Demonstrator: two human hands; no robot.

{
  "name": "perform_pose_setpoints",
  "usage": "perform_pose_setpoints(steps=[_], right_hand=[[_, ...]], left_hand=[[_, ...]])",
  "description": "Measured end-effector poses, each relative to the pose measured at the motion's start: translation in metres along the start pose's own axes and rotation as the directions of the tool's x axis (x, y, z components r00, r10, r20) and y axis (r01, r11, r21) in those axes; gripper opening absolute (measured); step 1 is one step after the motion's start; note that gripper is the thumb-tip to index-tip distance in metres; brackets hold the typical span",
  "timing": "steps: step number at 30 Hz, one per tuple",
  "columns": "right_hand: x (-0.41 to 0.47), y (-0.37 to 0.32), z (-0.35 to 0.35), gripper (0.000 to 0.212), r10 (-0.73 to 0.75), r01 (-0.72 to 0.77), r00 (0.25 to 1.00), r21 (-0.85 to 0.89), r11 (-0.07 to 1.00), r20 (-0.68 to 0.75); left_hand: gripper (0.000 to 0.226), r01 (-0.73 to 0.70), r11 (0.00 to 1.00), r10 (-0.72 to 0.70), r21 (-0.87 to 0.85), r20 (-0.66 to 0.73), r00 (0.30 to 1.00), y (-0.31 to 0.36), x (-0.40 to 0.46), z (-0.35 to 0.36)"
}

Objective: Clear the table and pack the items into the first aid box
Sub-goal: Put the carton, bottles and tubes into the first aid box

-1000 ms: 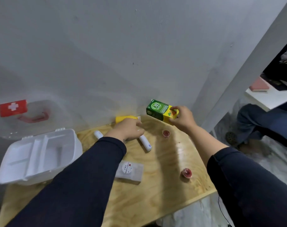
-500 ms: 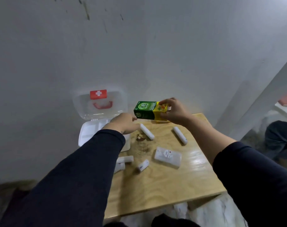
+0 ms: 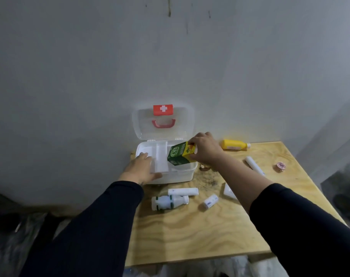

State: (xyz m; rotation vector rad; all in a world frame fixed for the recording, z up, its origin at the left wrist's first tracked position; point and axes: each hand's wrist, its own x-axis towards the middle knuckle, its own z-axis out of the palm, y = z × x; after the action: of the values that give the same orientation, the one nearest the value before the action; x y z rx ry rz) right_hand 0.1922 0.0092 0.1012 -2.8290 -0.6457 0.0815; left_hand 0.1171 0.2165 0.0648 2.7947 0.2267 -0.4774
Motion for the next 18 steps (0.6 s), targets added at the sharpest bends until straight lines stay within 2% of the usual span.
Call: perform_pose_setpoints(steps=[3, 7, 13, 18], right_hand=[[0.012, -0.006, 0.020, 0.048, 0.018, -0.018, 1.000, -0.020, 1.000, 0.020], [0.029, -0.016, 0.046, 0.044, 0.036, -0.041, 0.994, 0.053, 0.998, 0.102], [0.048, -0.025, 0.075, 0.045, 0.147, -0.171, 0.977, 0.154, 0.973, 0.153], [0.061, -0.034, 0.090, 0.050, 0.200, -0.240, 0.958, 0.195, 0.951, 0.204]], left_hand=[[0.077, -0.057, 0.996, 0.057, 0.068, -0.004, 0.998, -0.007, 0.002, 0.003], [0.069, -0.110, 0.988, 0.110, 0.109, 0.000, 0.994, -0.011, 0.005, 0.004], [0.059, -0.134, 0.967, 0.135, 0.216, 0.006, 0.991, -0.014, 0.011, 0.003], [0.059, -0.129, 0.958, 0.134, 0.257, -0.003, 0.991, -0.015, 0.013, 0.005]])
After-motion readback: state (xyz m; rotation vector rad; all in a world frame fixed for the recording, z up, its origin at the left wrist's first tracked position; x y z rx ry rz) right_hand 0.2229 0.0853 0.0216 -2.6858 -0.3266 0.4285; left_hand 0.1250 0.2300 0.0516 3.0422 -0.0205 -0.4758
